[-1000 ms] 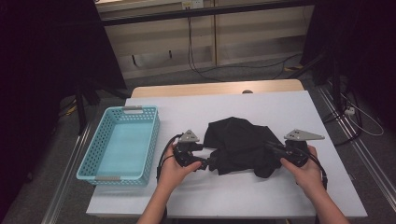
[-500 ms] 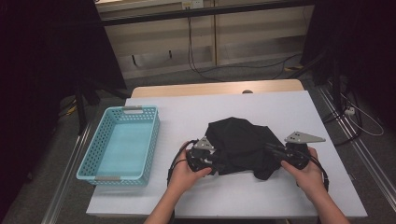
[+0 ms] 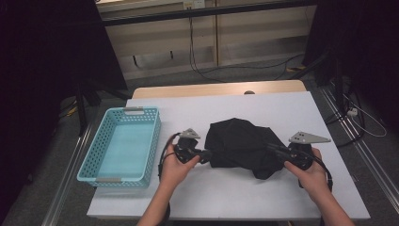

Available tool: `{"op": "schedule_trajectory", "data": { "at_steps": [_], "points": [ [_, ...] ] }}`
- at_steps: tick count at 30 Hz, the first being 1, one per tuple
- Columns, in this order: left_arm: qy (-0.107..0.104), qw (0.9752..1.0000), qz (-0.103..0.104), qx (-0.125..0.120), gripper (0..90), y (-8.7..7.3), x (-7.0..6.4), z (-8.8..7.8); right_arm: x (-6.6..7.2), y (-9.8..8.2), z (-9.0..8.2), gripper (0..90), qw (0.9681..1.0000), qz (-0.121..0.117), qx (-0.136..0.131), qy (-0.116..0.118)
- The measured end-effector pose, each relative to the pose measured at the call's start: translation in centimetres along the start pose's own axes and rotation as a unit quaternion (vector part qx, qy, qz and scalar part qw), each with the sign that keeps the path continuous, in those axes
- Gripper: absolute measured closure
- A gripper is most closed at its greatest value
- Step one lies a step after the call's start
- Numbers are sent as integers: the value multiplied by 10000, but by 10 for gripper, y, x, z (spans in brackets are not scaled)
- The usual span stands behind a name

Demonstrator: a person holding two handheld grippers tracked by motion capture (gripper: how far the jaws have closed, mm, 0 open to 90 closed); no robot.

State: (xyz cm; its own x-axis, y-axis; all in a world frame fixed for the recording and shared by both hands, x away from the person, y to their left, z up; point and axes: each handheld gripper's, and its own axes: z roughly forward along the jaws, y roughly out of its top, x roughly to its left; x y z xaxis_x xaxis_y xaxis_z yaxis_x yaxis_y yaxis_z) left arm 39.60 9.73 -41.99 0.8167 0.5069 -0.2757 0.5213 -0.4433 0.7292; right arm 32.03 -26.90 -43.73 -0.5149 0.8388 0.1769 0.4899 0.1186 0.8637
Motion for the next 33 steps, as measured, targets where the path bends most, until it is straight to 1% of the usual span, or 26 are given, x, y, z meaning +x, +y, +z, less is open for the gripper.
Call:
{"op": "schedule_trajectory", "data": {
  "at_steps": [2, 5, 9, 10, 11, 14, 18, 20, 21, 22, 23, 24, 25, 26, 27, 28, 29, 30, 31, 32, 33],
  "points": [
    [160, 9997, -95, -153, 893, 0, 8, -13, -1, 1, -2, 858, 10000, 8, -34, 11],
    [291, 9989, -214, -298, 894, -1, 16, -27, -3, 3, -5, 862, 10000, 0, -70, -61],
    [441, 9979, -271, -399, 894, -2, 21, -37, -6, 4, -10, 864, 9999, 54, -97, -96],
    [481, 9976, -284, -421, 893, -2, 22, -39, -8, 4, -13, 864, 9998, 105, -121, -128],
    [539, 9972, -290, -430, 893, -2, 23, -40, -8, 4, -13, 864, 9998, 105, -121, -128],
    [605, 9967, -317, -433, 893, -3, 26, -41, -14, 3, -18, 865, 9995, 163, -148, -213],
    [692, 9962, -301, -424, 889, -3, 26, -37, -22, -1, -26, 863, 9989, 262, -221, -305],
    [677, 9968, -230, -371, 888, -3, 25, -34, -23, -1, -27, 862, 9990, 252, -212, -295],
    [642, 9971, -229, -341, 887, -2, 23, -31, -22, -2, -26, 857, 9991, 230, -199, -283],
    [615, 9976, -156, -292, 869, 0, 21, -28, -19, -2, -25, 798, 9993, 155, -152, -291],
    [615, 9976, -156, -292, 825, 0, 21, -28, -19, -2, -25, 798, 9993, 155, -152, -291],
    [592, 9977, -139, -312, 825, 1, 20, -27, -18, -2, -23, 758, 9993, 97, -124, -339],
    [558, 9976, -148, -377, 731, 2, 19, -26, -16, -2, -22, 727, 9992, 45, -98, -383],
    [518, 9976, -162, -435, 654, 3, 17, -24, -15, -3, -21, 684, 9992, 2, -93, -390],
    [502, 9975, -168, -475, 493, 4, 16, -24, -11, -2, -19, 572, 9991, -21, -91, -406],
    [504, 9971, -186, -543, 493, 5, 15, -22, -11, -2, -19, 572, 9991, -21, -91, -406],
    [471, 9972, -172, -561, 419, 6, 13, -20, -10, -2, -18, 545, 9991, -53, -83, -411],
    [425, 9976, -149, -535, 392, 7, 11, -18, -8, -1, -17, 515, 9991, -77, -78, -409],
    [400, 9980, -99, -487, 355, 7, 8, -14, -4, 0, -15, 419, 9990, -125, -57, -420],
    [387, 9984, -39, -408, 355, 7, 5, -10, -4, 0, -15, 419, 9990, -125, -57, -420],
    [354, 9988, 32, -350, 335, 7, 3, -5, -2, 0, -13, 404, 9990, -160, -28, -425]
  ]
}}
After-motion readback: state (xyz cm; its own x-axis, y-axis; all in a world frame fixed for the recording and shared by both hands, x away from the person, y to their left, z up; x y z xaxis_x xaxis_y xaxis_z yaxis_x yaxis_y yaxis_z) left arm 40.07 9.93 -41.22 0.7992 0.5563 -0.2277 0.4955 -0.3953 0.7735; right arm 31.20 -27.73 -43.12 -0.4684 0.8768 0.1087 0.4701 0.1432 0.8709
